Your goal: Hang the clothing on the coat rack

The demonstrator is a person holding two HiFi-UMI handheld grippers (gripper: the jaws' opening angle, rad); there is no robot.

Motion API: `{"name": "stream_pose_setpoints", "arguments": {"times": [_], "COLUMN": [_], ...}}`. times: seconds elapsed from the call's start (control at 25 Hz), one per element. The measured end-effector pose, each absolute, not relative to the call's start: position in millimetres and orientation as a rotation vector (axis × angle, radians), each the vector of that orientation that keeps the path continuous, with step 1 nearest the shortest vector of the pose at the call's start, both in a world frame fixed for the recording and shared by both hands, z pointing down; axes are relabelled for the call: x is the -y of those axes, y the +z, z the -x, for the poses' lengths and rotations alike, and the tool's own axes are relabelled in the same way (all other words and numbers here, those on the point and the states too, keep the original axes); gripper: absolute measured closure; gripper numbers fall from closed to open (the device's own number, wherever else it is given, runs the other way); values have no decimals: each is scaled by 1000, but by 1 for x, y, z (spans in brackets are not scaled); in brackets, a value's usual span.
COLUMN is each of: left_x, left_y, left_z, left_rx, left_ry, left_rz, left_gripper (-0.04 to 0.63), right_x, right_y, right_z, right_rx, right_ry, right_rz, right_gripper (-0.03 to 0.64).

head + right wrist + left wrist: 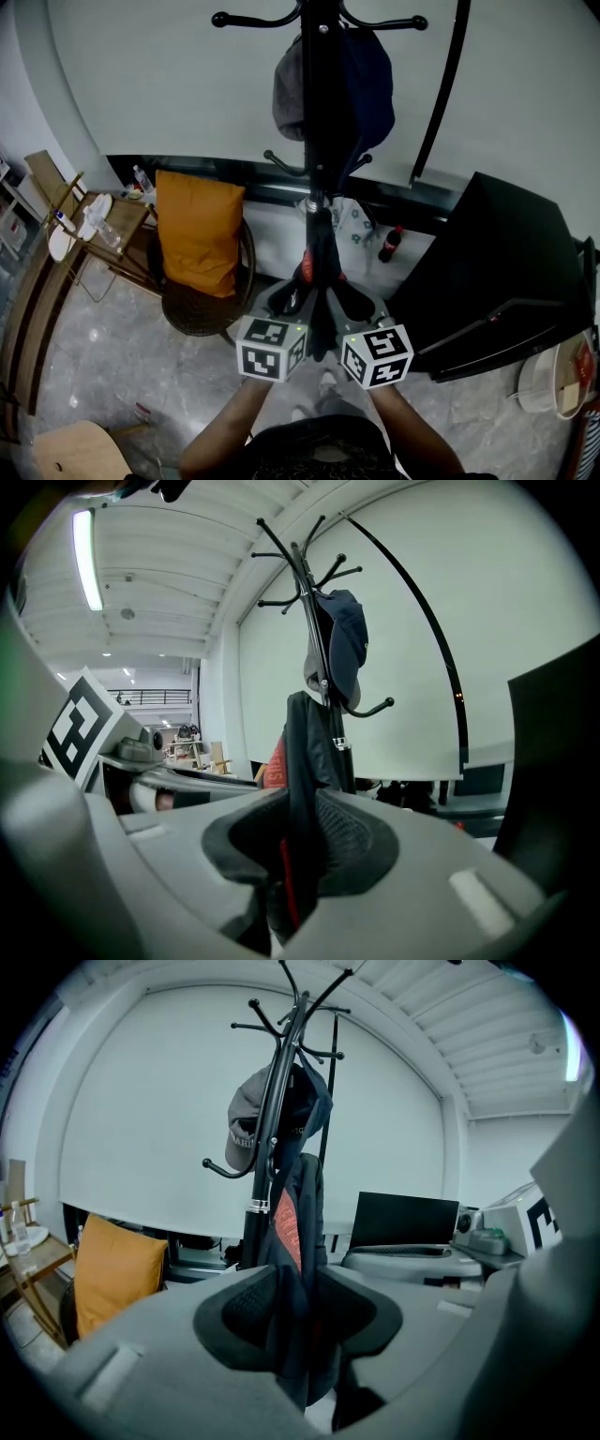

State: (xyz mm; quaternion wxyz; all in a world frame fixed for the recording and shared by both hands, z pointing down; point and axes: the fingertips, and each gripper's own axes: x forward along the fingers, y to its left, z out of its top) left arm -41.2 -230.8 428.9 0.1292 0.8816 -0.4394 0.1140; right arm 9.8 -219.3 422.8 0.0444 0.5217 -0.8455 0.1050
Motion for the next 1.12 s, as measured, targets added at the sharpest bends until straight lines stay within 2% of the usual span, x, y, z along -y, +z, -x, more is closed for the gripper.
{"name": "stream_pose_setpoints", "arguments": {"times": [1.0,1.12], "left_x": [196,193], "left_y": [410,406], "left_z": [31,30], "left_rx": [1250,1247], "left_ry": [321,302], "left_rz": [-2629,-2635], "left_gripper": [491,508], "right_x": [182,179], "right_y": [396,393], "right_z": [-4,-5], "right_rx": [2628,2631], "right_ry": [316,307], "right_rz": [-1569,-1572], "right_gripper": [571,578]}}
